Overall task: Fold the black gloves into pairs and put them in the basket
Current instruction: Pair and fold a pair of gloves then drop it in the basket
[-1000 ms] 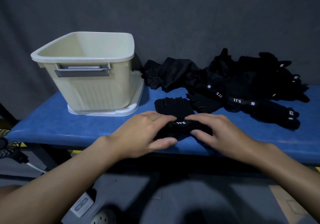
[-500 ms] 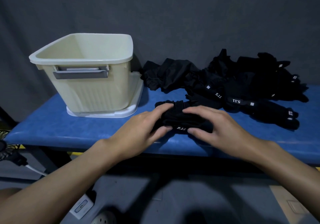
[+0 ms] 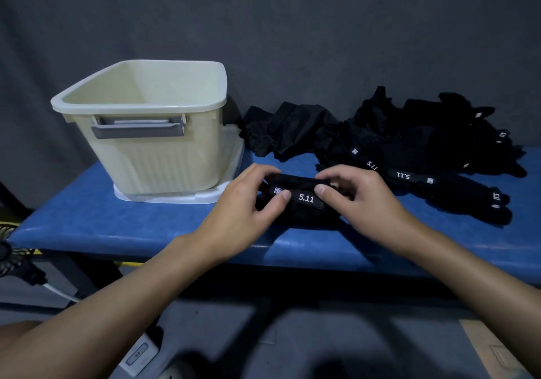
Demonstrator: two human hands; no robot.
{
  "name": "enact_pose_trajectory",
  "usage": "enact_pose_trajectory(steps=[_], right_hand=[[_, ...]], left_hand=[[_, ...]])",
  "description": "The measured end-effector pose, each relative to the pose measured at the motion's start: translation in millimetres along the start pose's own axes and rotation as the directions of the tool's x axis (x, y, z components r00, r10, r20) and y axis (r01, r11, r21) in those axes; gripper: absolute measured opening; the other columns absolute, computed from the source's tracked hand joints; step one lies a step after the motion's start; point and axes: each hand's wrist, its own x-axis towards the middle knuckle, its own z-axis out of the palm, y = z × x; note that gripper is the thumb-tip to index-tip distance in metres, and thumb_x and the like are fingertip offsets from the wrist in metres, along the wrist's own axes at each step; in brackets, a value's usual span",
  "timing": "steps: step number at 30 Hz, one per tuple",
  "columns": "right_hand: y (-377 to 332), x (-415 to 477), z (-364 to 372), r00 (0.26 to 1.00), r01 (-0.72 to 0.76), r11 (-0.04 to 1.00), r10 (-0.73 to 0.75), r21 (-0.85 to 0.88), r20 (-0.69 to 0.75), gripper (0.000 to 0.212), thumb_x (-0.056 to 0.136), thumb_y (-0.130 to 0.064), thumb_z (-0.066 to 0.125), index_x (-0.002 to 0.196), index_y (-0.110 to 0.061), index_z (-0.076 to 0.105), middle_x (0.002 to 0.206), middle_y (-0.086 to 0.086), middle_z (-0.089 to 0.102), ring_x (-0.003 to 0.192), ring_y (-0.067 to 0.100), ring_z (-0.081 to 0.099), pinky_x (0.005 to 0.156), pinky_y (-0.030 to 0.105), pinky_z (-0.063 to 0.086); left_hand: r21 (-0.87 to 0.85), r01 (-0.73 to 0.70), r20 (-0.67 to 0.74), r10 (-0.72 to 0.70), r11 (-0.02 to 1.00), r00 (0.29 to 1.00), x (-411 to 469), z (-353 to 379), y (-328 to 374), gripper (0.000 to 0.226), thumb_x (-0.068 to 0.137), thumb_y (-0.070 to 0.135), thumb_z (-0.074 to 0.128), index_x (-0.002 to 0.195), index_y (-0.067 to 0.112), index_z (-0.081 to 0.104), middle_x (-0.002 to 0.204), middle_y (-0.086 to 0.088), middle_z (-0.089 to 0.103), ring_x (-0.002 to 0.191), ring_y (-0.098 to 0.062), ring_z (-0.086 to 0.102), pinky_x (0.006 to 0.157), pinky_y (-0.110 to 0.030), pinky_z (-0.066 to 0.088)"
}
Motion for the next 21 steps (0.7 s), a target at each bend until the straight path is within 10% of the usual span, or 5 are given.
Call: enact_pose_trajectory(steps=[6, 12, 21], right_hand=[[9, 15, 5, 0.998, -0.058, 0.997, 0.057, -0.055, -0.020, 0.005, 0.090, -0.029, 0.067, 0.095, -0.031, 0.069, 0.081, 0.003, 0.070, 0.076, 0.021, 0.066, 0.075, 0.044, 0.055], [-1, 12, 7, 1.000, 0.000, 0.979, -0.002, -0.203, -0.011, 0.021, 0.093, -0.038, 0.059, 0.103, -0.023, 0.069, 0.096, -0.011, 0.068, 0.088, 0.003, 0.062, 0.078, 0.016, 0.047], [2, 19, 12, 0.997, -0.077, 0.937, 0.081, -0.340, -0.002, 0.034, 0.087, -0.042, 0.066, 0.116, -0.024, 0.066, 0.102, -0.009, 0.068, 0.093, 0.006, 0.062, 0.079, 0.015, 0.045]], left_hand=[[0.009, 0.109, -0.024, -0.109, 0.994, 0.994, 6, 2, -1, 0.022, 0.094, 0.031, 0.063, 0.113, 0.020, 0.061, 0.105, 0.009, 0.061, 0.095, -0.005, 0.058, 0.078, -0.016, 0.046], [0.073, 0.131, -0.027, -0.129, 0.989, 0.991, 9, 3, -2, 0.023, 0.094, 0.031, 0.063, 0.111, 0.016, 0.062, 0.102, 0.006, 0.058, 0.093, -0.006, 0.056, 0.078, -0.012, 0.042], [0.138, 0.202, -0.012, -0.202, 0.970, 0.979, 14, 6, -4, 0.026, 0.094, 0.037, 0.060, 0.112, 0.018, 0.059, 0.100, 0.006, 0.055, 0.088, -0.004, 0.052, 0.073, -0.008, 0.037]])
